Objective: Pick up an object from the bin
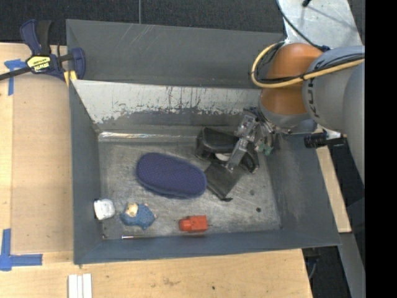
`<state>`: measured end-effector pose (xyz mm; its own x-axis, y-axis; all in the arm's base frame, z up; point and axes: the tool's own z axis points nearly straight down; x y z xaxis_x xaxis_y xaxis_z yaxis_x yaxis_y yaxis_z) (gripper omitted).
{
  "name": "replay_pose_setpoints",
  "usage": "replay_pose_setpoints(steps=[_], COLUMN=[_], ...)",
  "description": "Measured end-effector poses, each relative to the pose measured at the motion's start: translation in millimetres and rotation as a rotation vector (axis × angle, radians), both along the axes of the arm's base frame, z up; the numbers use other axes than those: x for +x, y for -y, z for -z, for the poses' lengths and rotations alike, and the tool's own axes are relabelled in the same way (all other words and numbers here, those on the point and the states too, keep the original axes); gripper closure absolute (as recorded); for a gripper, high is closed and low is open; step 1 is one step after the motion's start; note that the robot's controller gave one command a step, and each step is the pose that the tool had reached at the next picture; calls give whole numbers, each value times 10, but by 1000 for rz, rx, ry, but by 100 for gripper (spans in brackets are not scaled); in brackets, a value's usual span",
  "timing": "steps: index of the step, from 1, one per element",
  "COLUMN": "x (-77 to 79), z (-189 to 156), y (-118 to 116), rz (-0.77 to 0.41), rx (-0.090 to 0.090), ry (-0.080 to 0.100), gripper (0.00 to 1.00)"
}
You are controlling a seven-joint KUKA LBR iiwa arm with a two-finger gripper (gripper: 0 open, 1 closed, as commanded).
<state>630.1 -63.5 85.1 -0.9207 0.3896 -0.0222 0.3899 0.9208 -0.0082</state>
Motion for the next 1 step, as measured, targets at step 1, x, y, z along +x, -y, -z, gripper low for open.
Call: replay_pose_setpoints(steps=[1], x=[-548], z=[-1290], y=[-15], rz=[-283], rx=[11], ry=[-17], gripper=[100])
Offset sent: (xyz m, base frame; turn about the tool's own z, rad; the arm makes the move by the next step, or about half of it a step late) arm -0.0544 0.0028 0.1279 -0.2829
